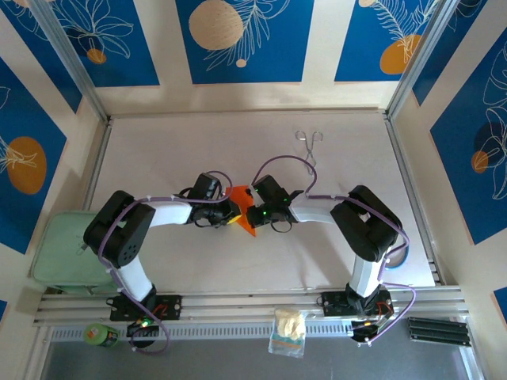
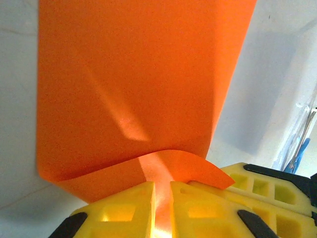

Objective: Fold a paper plane with a square sheet of paper (pick it up from the middle)
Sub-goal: Third fold the triangle at the center of the table.

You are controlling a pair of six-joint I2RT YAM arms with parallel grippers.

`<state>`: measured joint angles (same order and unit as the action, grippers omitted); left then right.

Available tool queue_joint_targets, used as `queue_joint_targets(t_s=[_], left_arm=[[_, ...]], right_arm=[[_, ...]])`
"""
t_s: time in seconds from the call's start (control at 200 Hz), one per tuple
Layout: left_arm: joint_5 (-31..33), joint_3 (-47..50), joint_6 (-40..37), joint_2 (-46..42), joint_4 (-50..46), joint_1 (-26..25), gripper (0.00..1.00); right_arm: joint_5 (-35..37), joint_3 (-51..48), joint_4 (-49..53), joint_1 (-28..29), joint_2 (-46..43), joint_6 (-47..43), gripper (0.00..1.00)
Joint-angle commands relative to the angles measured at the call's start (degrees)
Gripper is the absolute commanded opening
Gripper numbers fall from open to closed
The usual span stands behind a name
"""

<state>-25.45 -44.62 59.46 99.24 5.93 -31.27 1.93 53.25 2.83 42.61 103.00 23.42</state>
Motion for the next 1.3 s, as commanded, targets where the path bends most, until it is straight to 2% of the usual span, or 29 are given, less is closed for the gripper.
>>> queue_joint_targets(t_s=[0.0, 0.425, 0.52, 0.655, 0.76, 0.85, 1.051, 1.296], left_arm=[[-0.2, 0.5, -1.7, 1.2, -2.2, -0.5, 0.16], [1.3, 0.2, -2.1, 1.9, -4.8, -0.5, 0.16], [1.8, 0.0, -2.3, 1.9, -6.2, -0.5, 0.16], [2.1, -0.2, -2.2, 2.1, -6.8, -0.5, 0.15], [2.2, -0.4, -2.1, 2.3, -7.0, -0.5, 0.15], [2.2, -0.5, -1.7, 2.3, -6.9, -0.5, 0.14], [2.0, -0.8, -1.5, 2.6, -6.7, -0.5, 0.13], [2.0, -0.8, -1.3, 2.8, -6.5, -0.5, 0.13]], right_arm=[[-0.4, 0.4, 3.8, -0.2, 1.8, -0.1, 0.01], [-0.8, 0.7, 3.6, -0.2, 0.9, 0.7, 0.03], [-0.8, 1.6, 4.7, -0.3, -1.3, 1.7, 0.09], [-2.0, 2.8, 7.4, -1.2, -5.9, 4.5, 0.30], [-4.5, 2.7, 9.2, -2.2, -8.5, 6.6, 0.33], [-8.2, 1.7, 9.4, -3.4, -9.9, 8.2, 0.31], [-17.8, 1.0, 8.1, -4.2, -8.3, 7.9, 0.12], [-22.0, 3.0, 7.0, -3.5, -3.7, 7.7, 0.05]])
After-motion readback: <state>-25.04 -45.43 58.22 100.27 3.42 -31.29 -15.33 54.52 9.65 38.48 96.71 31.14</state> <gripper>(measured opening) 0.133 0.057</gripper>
